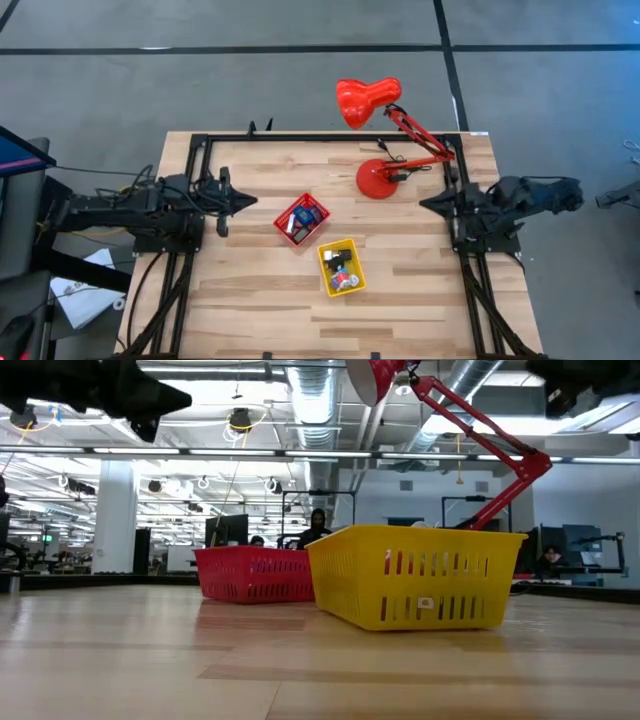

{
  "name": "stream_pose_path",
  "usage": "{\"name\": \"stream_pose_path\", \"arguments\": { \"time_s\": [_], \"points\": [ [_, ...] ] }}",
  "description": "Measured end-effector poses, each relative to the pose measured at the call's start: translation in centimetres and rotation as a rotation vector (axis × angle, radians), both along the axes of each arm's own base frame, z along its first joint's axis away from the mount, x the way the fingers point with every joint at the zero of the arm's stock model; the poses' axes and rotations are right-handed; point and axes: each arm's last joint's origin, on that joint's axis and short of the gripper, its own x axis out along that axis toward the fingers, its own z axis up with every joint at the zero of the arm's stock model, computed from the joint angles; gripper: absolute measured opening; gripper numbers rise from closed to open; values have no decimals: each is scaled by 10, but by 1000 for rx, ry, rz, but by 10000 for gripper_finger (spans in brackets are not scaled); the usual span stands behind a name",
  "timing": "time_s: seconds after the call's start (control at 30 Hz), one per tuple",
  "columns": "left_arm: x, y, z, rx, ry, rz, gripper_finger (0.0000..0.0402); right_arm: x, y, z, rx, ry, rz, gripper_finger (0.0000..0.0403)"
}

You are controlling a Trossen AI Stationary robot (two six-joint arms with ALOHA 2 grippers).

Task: Pick & Place Office items
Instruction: Return to Home Position

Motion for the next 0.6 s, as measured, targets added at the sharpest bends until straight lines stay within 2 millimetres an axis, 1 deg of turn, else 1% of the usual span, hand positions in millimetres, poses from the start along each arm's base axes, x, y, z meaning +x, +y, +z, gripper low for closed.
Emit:
{"name": "stream_pose_path", "arguments": {
  "time_s": [0.2,0.33,0.47,0.6],
  "points": [
    [-6,-1,-17,-2,-14,-3,0,12,4,-25,13,-8,1,0],
    [-8,-4,-26,8,-67,-85,0,17,6,-36,20,-19,56,0],
    [-9,-7,-38,7,-59,-112,0,22,8,-51,22,-27,74,0],
    [-9,-8,-52,-2,-60,-117,0,26,9,-64,34,-72,67,0]
  ]
}}
